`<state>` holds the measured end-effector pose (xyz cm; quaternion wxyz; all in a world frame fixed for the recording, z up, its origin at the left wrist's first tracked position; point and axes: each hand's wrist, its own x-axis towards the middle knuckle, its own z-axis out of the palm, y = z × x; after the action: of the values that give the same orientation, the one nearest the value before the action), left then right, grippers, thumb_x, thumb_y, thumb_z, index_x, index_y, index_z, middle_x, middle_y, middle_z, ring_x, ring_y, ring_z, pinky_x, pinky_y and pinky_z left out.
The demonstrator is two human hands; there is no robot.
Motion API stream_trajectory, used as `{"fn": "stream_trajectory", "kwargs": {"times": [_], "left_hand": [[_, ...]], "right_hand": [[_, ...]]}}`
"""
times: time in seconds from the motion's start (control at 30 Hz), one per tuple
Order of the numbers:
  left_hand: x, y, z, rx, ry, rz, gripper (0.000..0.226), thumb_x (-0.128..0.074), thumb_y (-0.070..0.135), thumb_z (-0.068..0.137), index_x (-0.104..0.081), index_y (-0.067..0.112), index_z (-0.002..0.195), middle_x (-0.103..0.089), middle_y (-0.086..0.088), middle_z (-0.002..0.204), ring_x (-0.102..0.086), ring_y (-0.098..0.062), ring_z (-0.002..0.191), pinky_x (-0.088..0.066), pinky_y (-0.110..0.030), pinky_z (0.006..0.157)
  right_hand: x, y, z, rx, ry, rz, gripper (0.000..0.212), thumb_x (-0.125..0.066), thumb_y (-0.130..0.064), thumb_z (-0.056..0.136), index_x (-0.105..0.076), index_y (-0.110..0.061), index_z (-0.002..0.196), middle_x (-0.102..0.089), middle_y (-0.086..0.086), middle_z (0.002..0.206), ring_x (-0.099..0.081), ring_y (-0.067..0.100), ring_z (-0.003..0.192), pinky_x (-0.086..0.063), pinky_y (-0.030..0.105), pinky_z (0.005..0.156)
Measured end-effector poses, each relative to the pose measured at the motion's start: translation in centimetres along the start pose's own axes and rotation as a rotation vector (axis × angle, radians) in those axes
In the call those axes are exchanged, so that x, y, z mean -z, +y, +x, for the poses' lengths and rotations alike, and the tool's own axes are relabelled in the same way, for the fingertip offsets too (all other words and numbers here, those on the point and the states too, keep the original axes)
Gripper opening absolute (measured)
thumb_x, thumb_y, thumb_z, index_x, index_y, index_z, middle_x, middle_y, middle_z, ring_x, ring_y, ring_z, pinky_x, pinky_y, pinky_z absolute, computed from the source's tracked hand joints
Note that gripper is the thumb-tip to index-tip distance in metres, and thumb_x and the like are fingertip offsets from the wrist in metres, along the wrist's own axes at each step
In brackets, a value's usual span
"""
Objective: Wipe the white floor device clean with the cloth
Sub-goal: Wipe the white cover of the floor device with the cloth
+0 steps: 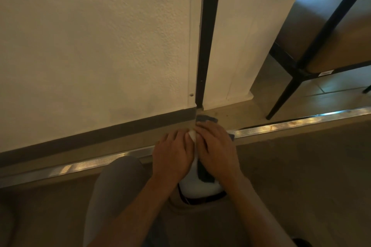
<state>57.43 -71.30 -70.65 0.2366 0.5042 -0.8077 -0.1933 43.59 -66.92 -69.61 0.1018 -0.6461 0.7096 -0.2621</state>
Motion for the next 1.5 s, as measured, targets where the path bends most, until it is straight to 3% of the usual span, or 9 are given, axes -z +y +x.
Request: {"fn": "stream_trajectory", "kwargs": {"times": [0.07,0.17,0.33,0.47,0.6,0.83,1.07,1.2,1.5], "left_hand": [[0.2,0.1,0.0,0.017,-0.019,0.057,0.053,-0.028,0.044,0.101,-0.064,0.011,0.121,-0.071,-0.011,0.109,-0.069,-0.029,0.097,-0.054,-0.038,0.086],[0.3,0.4,0.3,0.056,-0.014,0.087,0.055,-0.022,0.043,0.101,-0.064,0.016,0.125,-0.068,-0.005,0.114,-0.062,-0.022,0.102,-0.048,-0.037,0.09],[0.0,0.3,0.3,0.065,0.009,0.104,0.056,-0.021,0.043,0.101,-0.065,0.015,0.122,-0.069,-0.005,0.111,-0.062,-0.023,0.1,-0.048,-0.036,0.09],[0.1,0.3,0.3,0.067,0.002,0.098,0.058,-0.02,0.045,0.099,-0.064,0.017,0.124,-0.068,-0.004,0.114,-0.06,-0.022,0.102,-0.045,-0.035,0.092],[0.2,0.6,0.2,0.067,0.035,0.115,0.052,-0.024,0.041,0.1,-0.066,0.017,0.12,-0.069,-0.004,0.109,-0.062,-0.024,0.098,-0.048,-0.036,0.086],[0.5,0.8,0.2,0.077,-0.016,0.105,0.058,-0.017,0.045,0.1,-0.061,0.02,0.128,-0.067,-0.004,0.117,-0.06,-0.024,0.105,-0.047,-0.038,0.092],[0.3,0.7,0.2,0.063,-0.003,0.106,0.055,-0.019,0.042,0.101,-0.061,0.019,0.127,-0.068,-0.004,0.113,-0.06,-0.022,0.102,-0.047,-0.035,0.09],[0.2,0.7,0.2,0.067,0.031,0.12,0.054,-0.022,0.041,0.1,-0.064,0.016,0.123,-0.069,-0.005,0.111,-0.062,-0.023,0.099,-0.048,-0.036,0.087],[0.0,0.6,0.1,0.049,0.012,0.094,0.056,-0.019,0.043,0.102,-0.062,0.017,0.128,-0.066,-0.003,0.117,-0.059,-0.021,0.106,-0.048,-0.036,0.092]], "right_hand": [[-0.6,0.6,-2.4,0.009,0.244,0.069,0.038,-0.045,-0.031,0.101,-0.06,-0.014,0.131,-0.055,0.004,0.141,-0.045,0.019,0.137,-0.033,0.039,0.115],[-0.8,0.4,-3.6,-0.189,0.361,0.209,0.037,-0.045,-0.028,0.104,-0.054,-0.016,0.137,-0.049,0.002,0.146,-0.045,0.017,0.136,-0.037,0.034,0.11],[0.5,1.5,0.1,-0.473,0.189,0.374,0.028,-0.039,-0.031,0.105,-0.061,-0.024,0.121,-0.06,-0.005,0.118,-0.057,0.008,0.104,-0.046,0.028,0.092],[1.8,2.4,2.7,-0.494,-0.016,0.421,0.03,-0.036,-0.031,0.104,-0.065,-0.025,0.107,-0.063,-0.004,0.103,-0.057,0.01,0.095,-0.05,0.036,0.091],[1.8,1.9,-1.1,-0.516,0.124,0.595,0.021,-0.039,-0.036,0.105,-0.056,-0.041,0.116,-0.057,-0.014,0.112,-0.053,0.003,0.106,-0.045,0.028,0.093],[-0.4,1.1,-7.9,-0.59,0.357,0.611,0.036,-0.041,-0.029,0.105,-0.052,-0.026,0.139,-0.053,-0.013,0.127,-0.046,-0.02,0.107,-0.035,0.011,0.084],[1.7,2.2,-2.7,-0.554,0.181,0.632,0.03,-0.043,-0.023,0.105,-0.056,-0.028,0.131,-0.055,-0.006,0.12,-0.052,0.004,0.106,-0.037,0.015,0.081],[2.2,2.1,1.6,-0.342,0.091,0.437,0.029,-0.045,-0.016,0.103,-0.064,-0.019,0.125,-0.061,-0.003,0.127,-0.053,0.007,0.111,-0.039,0.021,0.097],[-1.9,0.3,-8.0,-0.472,0.347,0.335,0.048,-0.034,-0.042,0.103,-0.039,-0.028,0.149,-0.028,-0.007,0.159,-0.034,0.011,0.138,-0.035,0.035,0.106]]}}
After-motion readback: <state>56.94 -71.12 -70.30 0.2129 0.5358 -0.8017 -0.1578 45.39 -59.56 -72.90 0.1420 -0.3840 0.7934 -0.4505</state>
